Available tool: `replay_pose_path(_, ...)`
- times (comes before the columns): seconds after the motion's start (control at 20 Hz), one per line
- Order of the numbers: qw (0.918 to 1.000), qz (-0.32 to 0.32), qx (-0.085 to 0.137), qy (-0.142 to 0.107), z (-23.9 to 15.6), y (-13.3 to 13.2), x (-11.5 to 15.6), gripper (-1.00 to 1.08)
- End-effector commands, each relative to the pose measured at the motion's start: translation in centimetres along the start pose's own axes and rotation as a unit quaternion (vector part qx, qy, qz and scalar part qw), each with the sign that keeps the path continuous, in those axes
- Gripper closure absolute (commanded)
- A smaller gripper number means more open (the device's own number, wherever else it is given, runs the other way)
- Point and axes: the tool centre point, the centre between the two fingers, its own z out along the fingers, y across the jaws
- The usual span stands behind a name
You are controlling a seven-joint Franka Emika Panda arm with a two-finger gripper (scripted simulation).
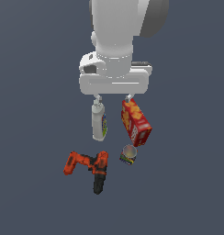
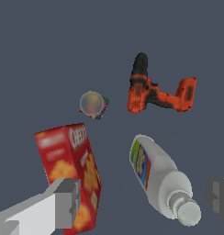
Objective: Pick up a designated object from a clutter of objects.
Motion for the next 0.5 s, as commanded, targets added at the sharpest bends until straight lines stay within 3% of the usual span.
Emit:
replay_pose_path(0.0,1.0,0.0,0.0,0.0,0.0,0.0,0.0,-0.92)
replay_pose_path(0.45,0.9999,0.001,-0.011,-0.005,-0.5,2.4,-0.6,-0.92)
